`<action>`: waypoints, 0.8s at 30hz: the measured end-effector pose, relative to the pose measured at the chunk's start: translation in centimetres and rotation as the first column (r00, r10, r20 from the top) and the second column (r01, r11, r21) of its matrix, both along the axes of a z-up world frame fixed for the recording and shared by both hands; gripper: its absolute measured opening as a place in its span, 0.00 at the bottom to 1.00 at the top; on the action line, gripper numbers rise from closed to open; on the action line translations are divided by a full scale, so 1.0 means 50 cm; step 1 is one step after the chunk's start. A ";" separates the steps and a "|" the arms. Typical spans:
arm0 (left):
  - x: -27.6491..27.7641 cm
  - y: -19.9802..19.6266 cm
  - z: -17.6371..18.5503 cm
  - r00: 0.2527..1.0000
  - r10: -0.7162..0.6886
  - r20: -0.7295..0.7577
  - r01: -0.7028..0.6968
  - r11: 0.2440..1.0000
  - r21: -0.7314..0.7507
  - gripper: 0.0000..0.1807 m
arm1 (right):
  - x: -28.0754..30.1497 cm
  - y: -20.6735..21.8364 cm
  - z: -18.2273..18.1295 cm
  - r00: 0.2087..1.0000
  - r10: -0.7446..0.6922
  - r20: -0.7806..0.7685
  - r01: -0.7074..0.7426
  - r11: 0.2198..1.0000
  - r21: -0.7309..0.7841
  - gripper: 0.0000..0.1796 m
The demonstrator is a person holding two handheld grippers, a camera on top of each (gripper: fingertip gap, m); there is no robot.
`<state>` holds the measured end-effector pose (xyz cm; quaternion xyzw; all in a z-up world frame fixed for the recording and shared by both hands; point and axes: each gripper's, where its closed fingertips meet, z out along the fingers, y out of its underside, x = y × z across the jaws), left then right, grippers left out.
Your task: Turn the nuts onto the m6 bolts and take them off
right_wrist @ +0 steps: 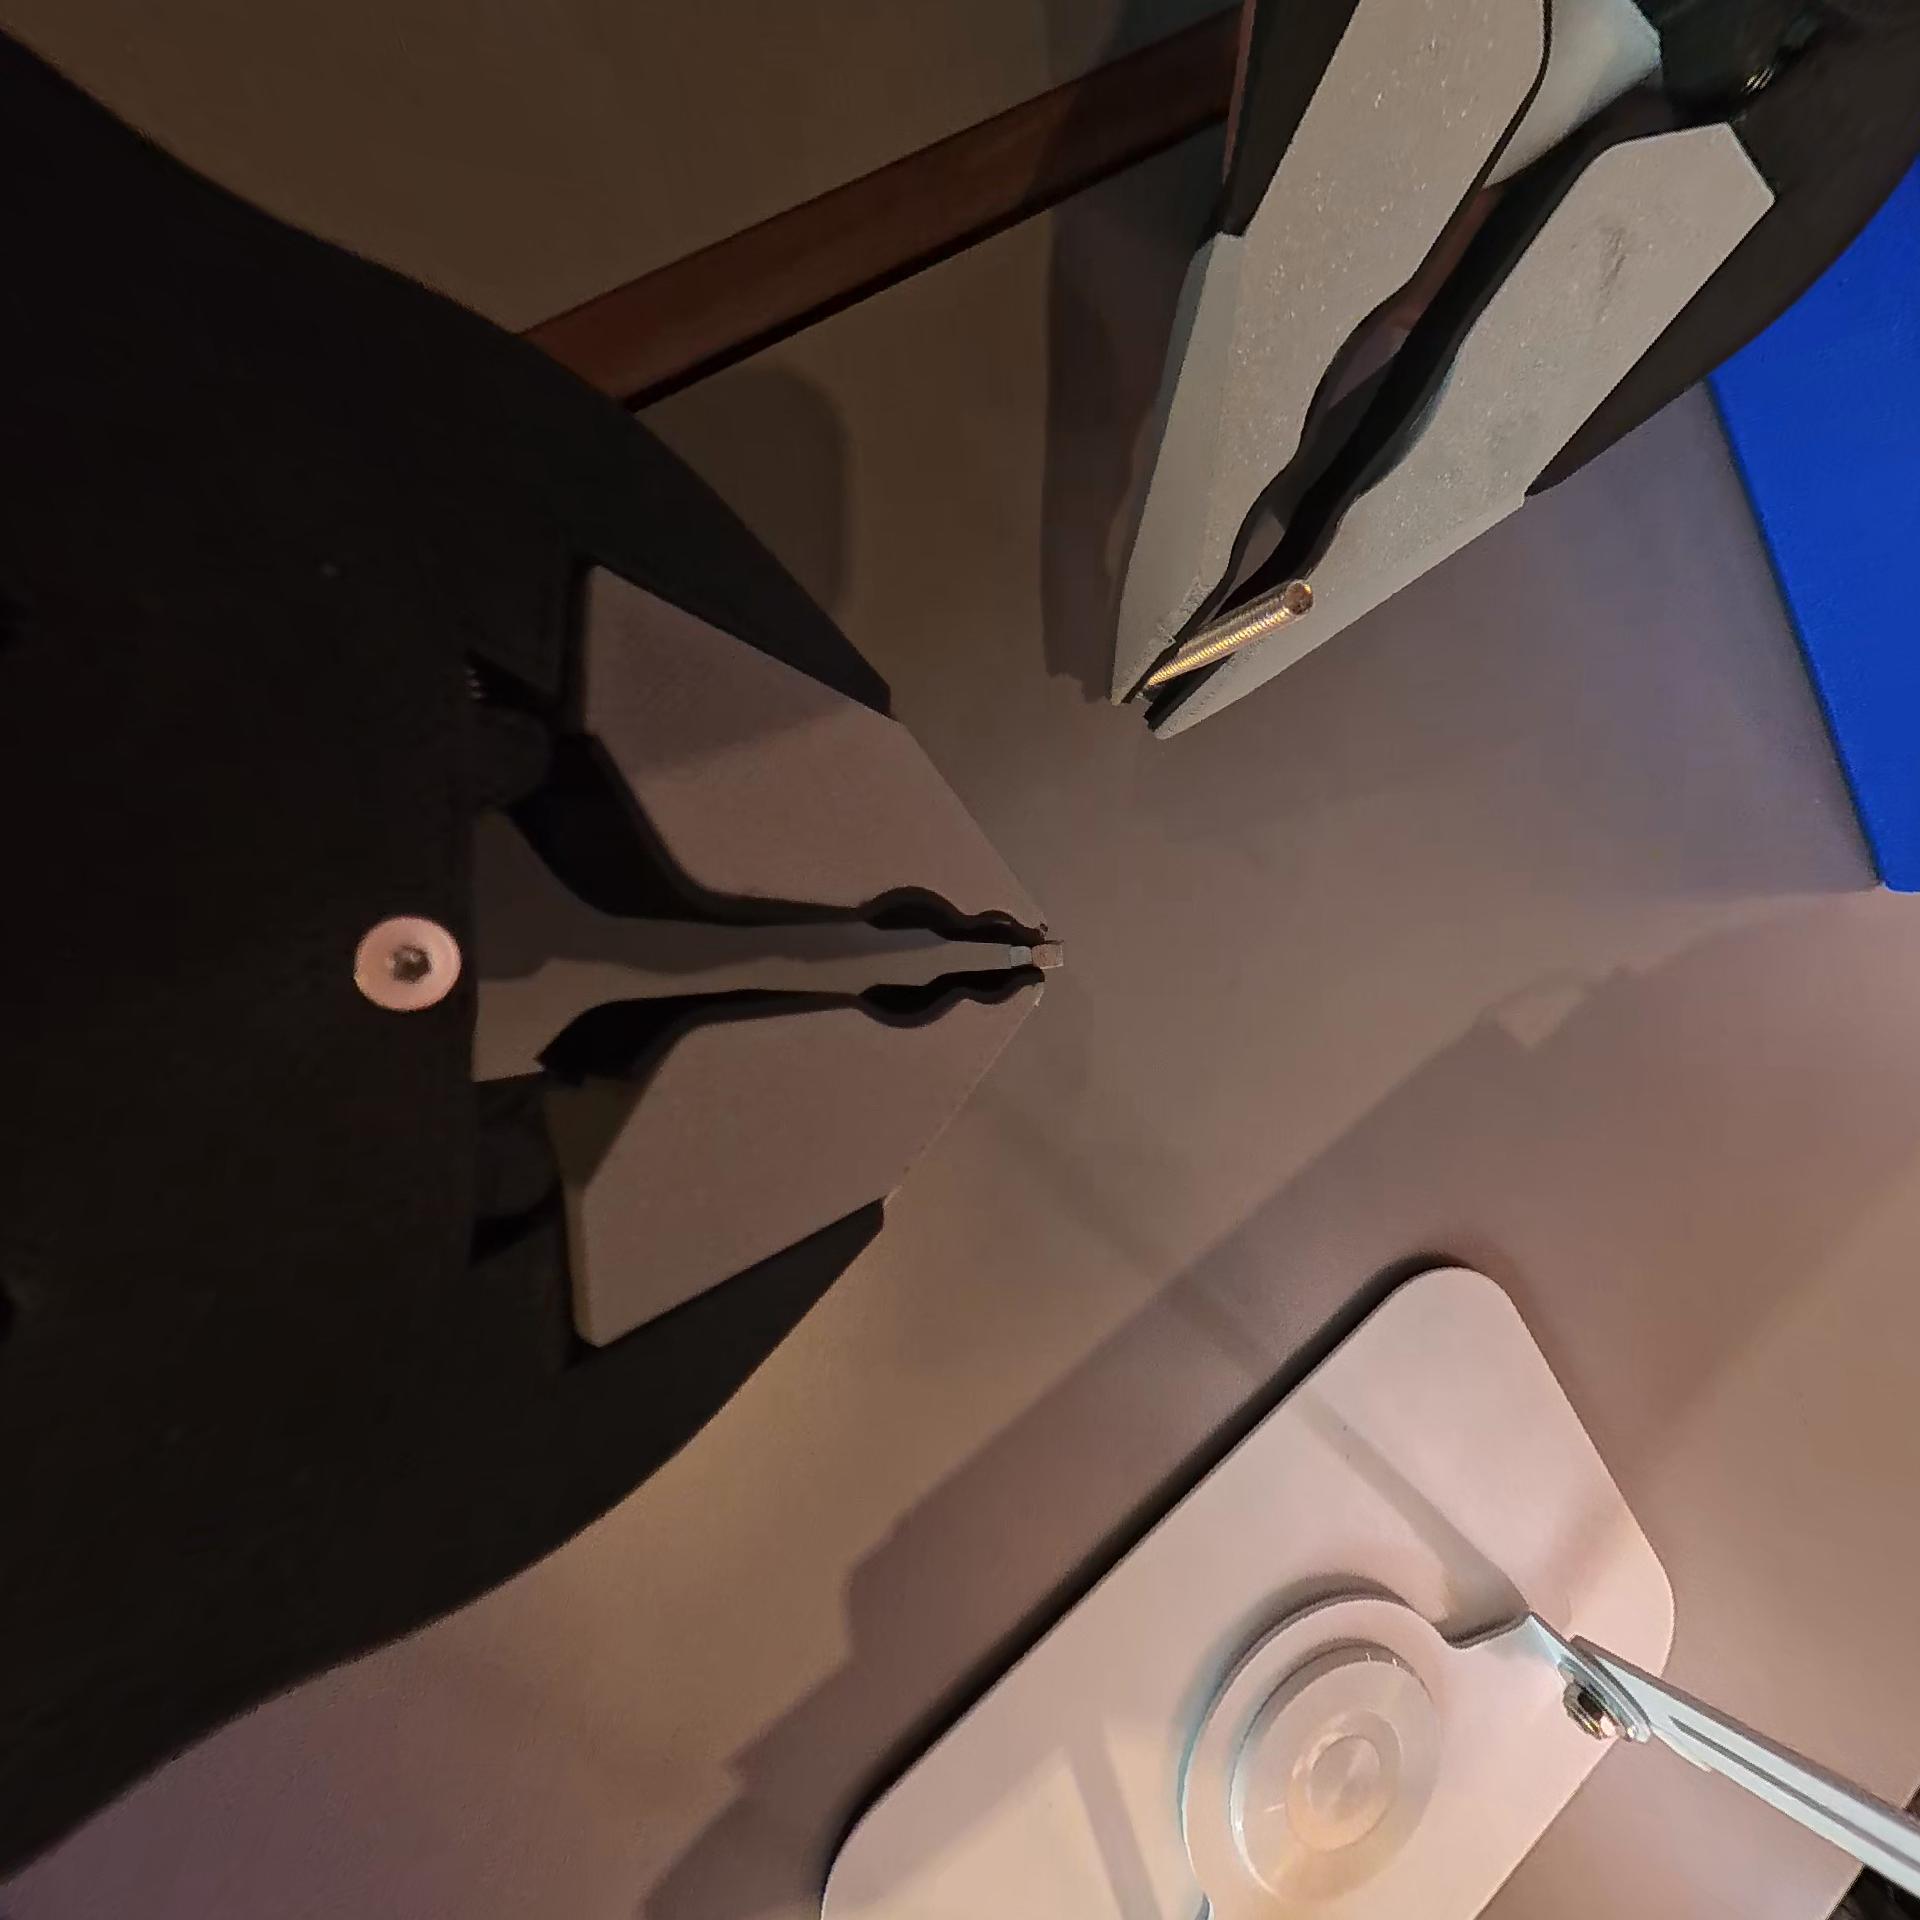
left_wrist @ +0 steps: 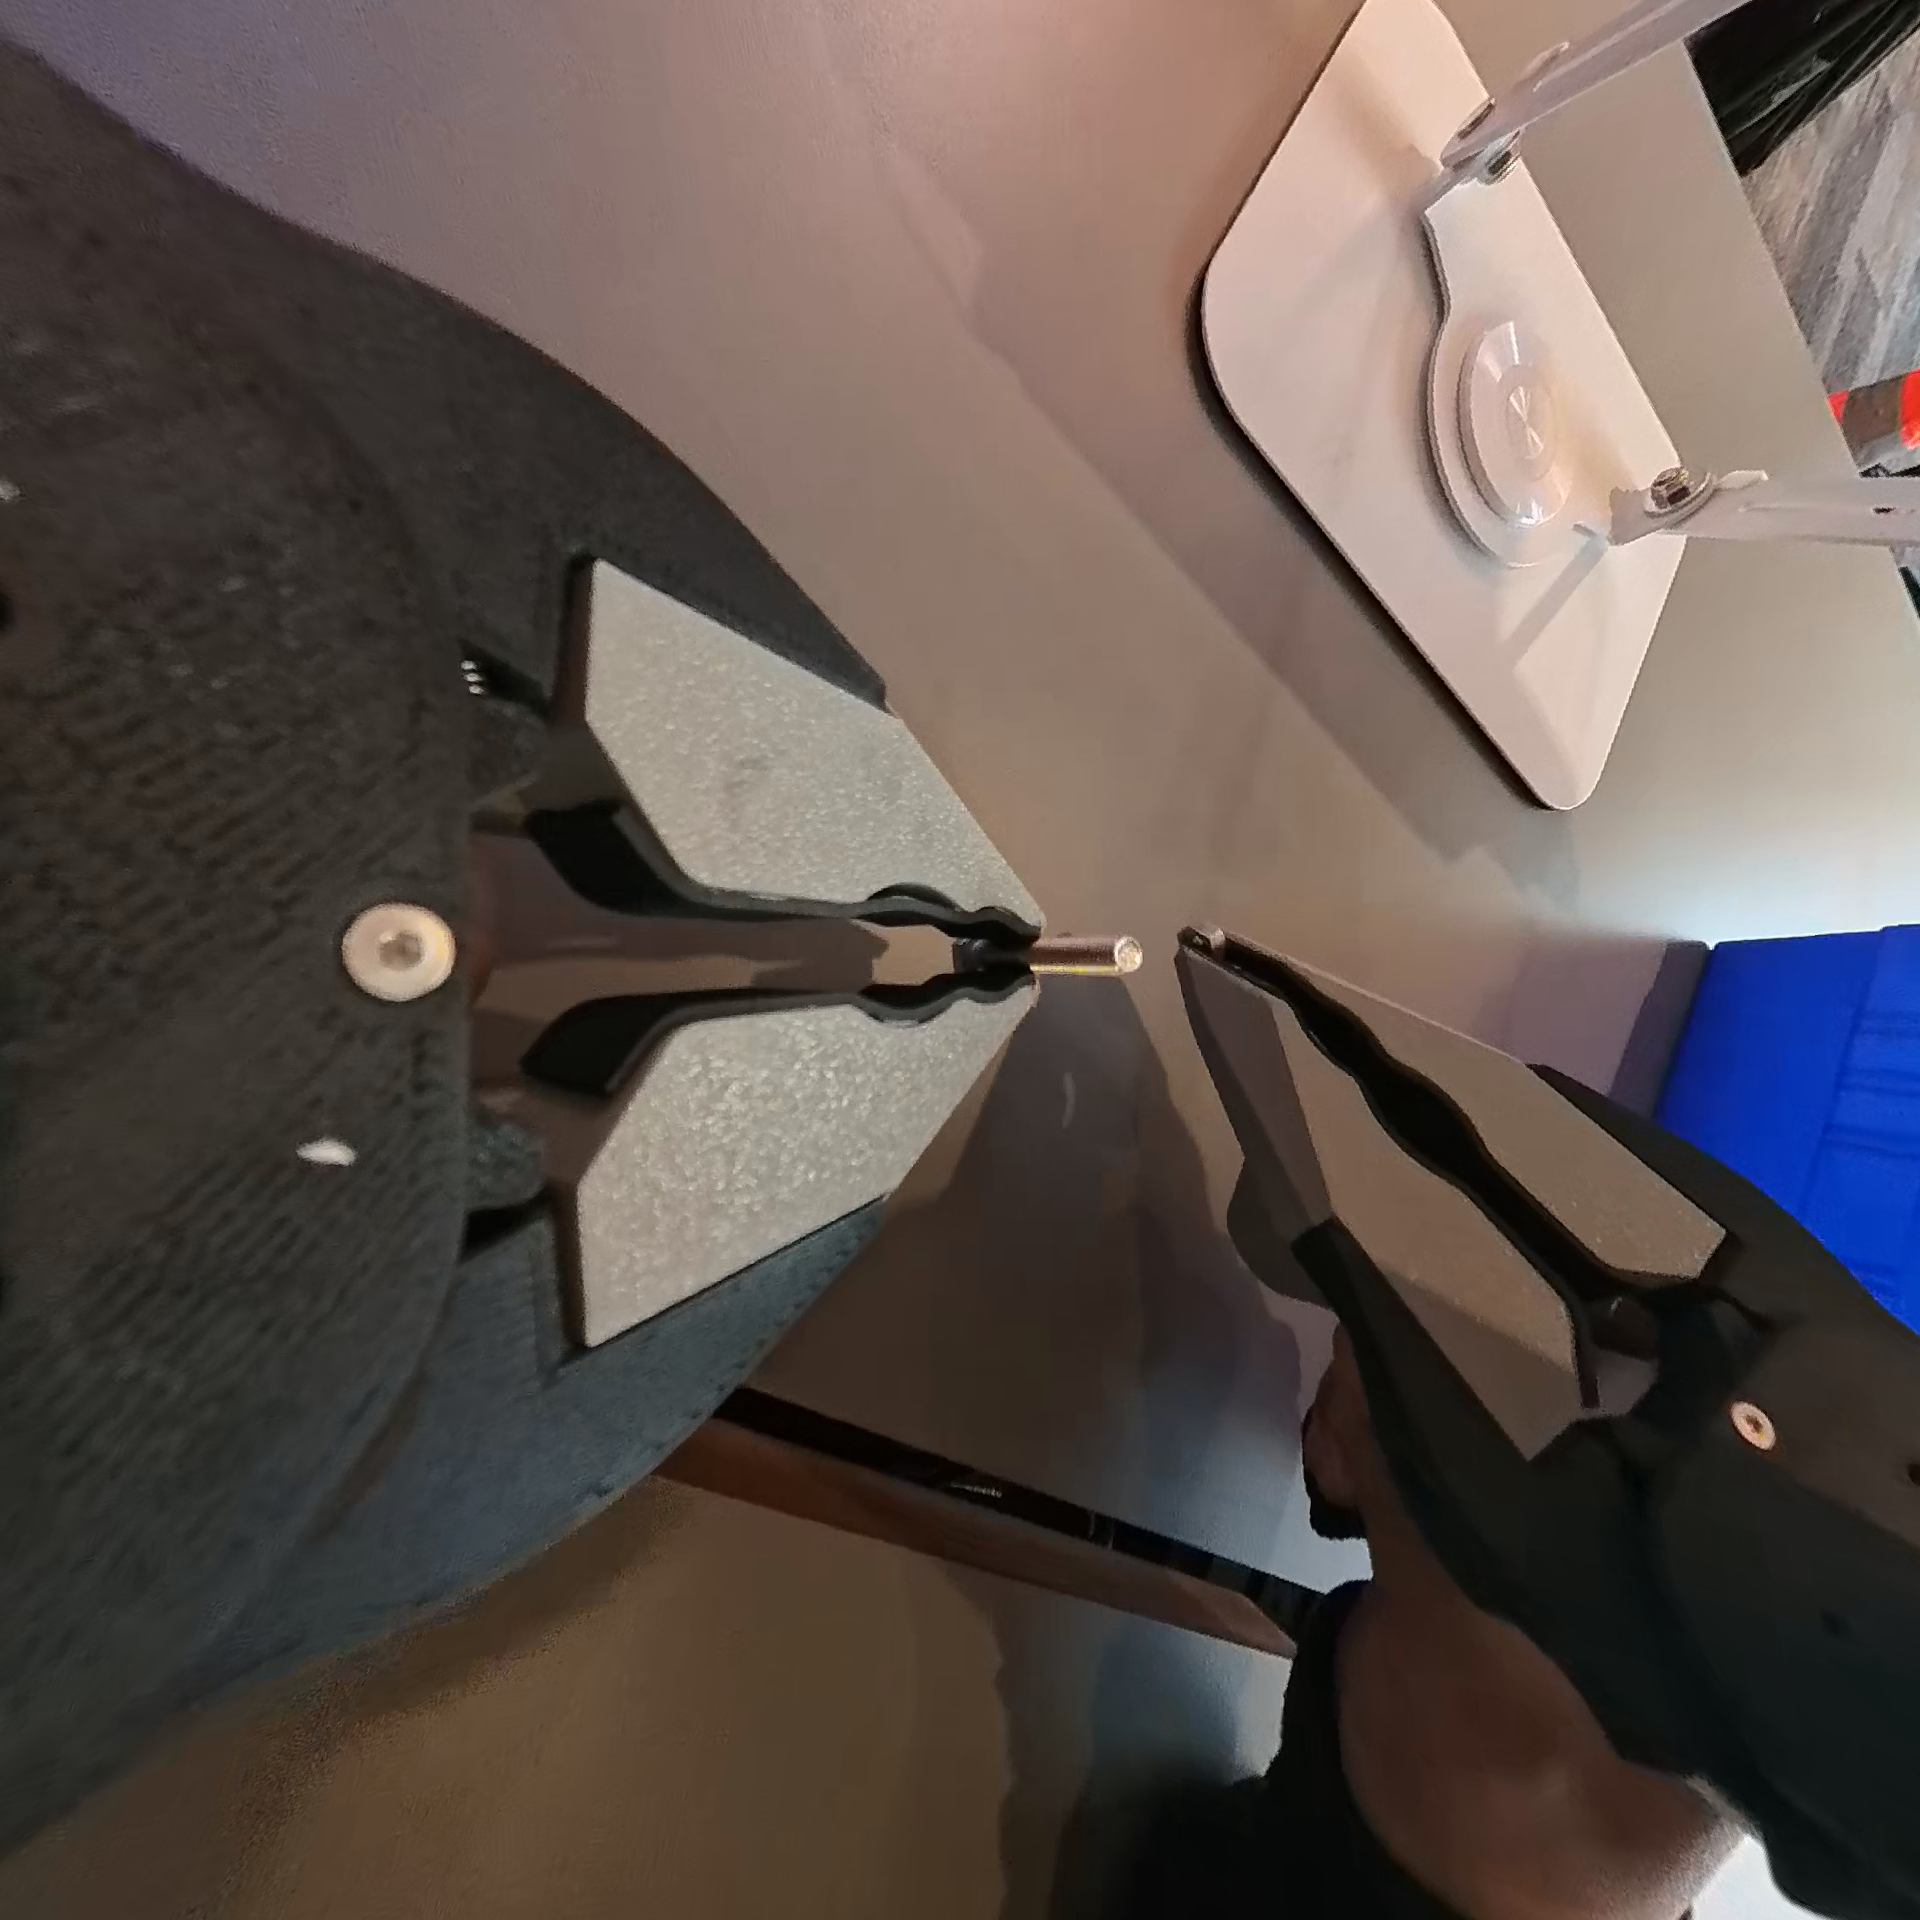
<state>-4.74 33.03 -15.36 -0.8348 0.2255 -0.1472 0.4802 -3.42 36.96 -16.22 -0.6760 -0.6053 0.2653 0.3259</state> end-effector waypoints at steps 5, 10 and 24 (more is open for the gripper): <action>0.001 0.000 0.001 1.000 0.000 -0.004 0.000 1.000 0.007 0.01 | -0.001 -0.002 0.002 1.000 0.000 -0.002 0.000 1.000 0.010 0.01; 0.004 -0.001 0.001 1.000 -0.005 -0.016 0.005 1.000 0.014 0.01 | 0.001 0.000 0.001 1.000 -0.003 0.002 0.003 1.000 0.023 0.01; 0.027 -0.012 0.001 0.998 -0.059 -0.032 0.060 0.998 0.024 0.01 | 0.008 -0.001 0.034 0.999 -0.003 -0.041 0.005 0.999 0.043 0.00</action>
